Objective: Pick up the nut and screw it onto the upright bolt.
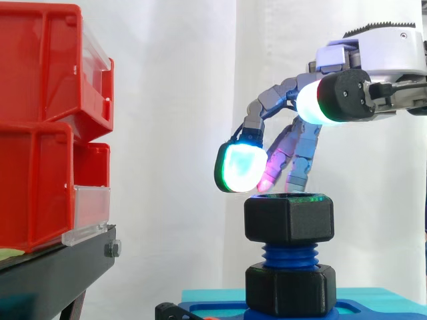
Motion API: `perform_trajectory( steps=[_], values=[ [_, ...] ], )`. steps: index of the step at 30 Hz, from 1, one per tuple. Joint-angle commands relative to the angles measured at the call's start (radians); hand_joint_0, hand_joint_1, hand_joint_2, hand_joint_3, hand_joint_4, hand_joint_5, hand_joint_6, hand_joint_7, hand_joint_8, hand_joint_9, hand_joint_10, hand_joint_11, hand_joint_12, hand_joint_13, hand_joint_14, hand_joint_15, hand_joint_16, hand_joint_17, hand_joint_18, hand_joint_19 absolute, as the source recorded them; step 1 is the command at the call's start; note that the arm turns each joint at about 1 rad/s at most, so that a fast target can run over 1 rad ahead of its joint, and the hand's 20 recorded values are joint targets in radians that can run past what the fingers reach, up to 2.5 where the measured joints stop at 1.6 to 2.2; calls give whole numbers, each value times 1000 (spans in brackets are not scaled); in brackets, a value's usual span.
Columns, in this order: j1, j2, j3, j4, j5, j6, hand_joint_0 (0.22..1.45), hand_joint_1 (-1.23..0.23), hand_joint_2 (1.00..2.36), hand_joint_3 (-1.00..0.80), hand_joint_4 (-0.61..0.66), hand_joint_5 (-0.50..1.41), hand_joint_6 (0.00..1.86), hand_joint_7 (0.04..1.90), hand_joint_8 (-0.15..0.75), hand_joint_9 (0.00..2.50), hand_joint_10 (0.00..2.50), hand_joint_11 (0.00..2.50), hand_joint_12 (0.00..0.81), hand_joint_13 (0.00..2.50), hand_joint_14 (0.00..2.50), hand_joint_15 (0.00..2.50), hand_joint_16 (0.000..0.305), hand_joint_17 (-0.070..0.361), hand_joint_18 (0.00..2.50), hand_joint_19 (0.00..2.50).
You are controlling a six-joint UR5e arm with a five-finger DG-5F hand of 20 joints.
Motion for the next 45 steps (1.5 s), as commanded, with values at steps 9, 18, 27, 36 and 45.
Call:
perform_trajectory(
  steps=[9, 18, 27, 36, 45],
  values=[
    [44, -18, -27, 99, 13, -6, 505, -203, 1000, -500, 182, -103, 502, 650, 198, 1021, 0, 0, 164, 761, 0, 0, 23, 53, 528, 186],
    [73, -18, -27, 53, 36, -6, 502, -203, 1000, -500, 181, -84, 503, 733, 197, 952, 0, 0, 198, 604, 0, 0, 27, 62, 250, 14],
    [82, -18, -27, 45, 39, -6, 489, -197, 1000, -500, 180, -91, 502, 717, 190, 741, 0, 0, 244, 422, 0, 0, 31, 69, 0, 0],
    [82, -18, -27, 33, 37, -6, 488, -195, 1000, -500, 215, -54, 504, 894, 198, 686, 0, 0, 249, 415, 0, 0, 31, 70, 0, 0],
    [82, -18, -27, 30, 34, -8, 492, -200, 1000, -500, 235, -44, 504, 971, 194, 558, 0, 0, 251, 418, 0, 0, 29, 66, 15, 0]
  ],
)
